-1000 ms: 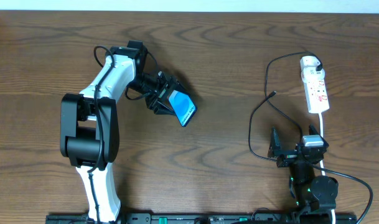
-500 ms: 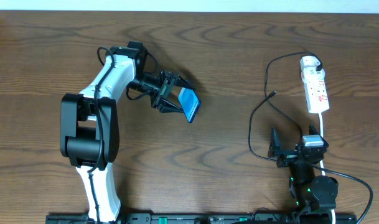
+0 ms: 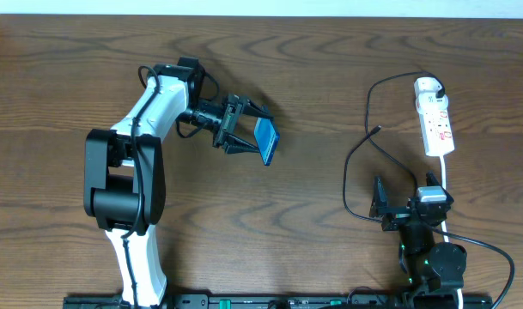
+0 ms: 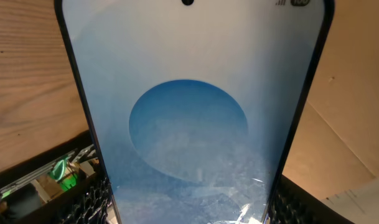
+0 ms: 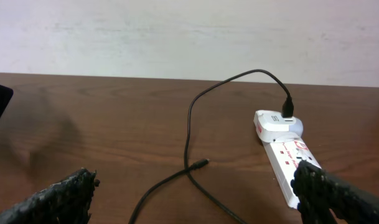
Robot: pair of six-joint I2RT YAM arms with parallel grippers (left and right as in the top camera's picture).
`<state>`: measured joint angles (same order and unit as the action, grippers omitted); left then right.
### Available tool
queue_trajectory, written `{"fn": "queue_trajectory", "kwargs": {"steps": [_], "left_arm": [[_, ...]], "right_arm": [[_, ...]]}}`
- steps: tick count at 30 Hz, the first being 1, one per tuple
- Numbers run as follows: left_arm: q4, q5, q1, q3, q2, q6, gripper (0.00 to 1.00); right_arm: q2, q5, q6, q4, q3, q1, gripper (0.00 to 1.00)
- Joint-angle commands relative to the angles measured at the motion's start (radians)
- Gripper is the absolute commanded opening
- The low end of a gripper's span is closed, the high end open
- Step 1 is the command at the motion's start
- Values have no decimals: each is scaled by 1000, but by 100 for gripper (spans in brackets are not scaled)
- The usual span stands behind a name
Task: Plug charger to phone and switch on socket
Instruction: 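Lift the phone with the left gripper and tilt it upright, then move the right gripper toward the phone held by the left gripper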
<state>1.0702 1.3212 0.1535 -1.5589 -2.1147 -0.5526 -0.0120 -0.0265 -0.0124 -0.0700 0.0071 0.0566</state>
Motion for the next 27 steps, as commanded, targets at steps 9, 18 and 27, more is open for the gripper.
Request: {"fn": "queue_trajectory", "kwargs": {"steps": [9, 18, 27], "left_arm": [[6, 60, 2, 4, 37, 10, 64], [6, 59, 2, 4, 37, 9, 64], [6, 59, 2, 4, 37, 6, 64]], "right_arm": [[6, -22, 465, 43, -2, 3, 99], [6, 3, 944, 29, -2, 3, 99], [5, -78, 720, 82, 4, 3, 99]]}}
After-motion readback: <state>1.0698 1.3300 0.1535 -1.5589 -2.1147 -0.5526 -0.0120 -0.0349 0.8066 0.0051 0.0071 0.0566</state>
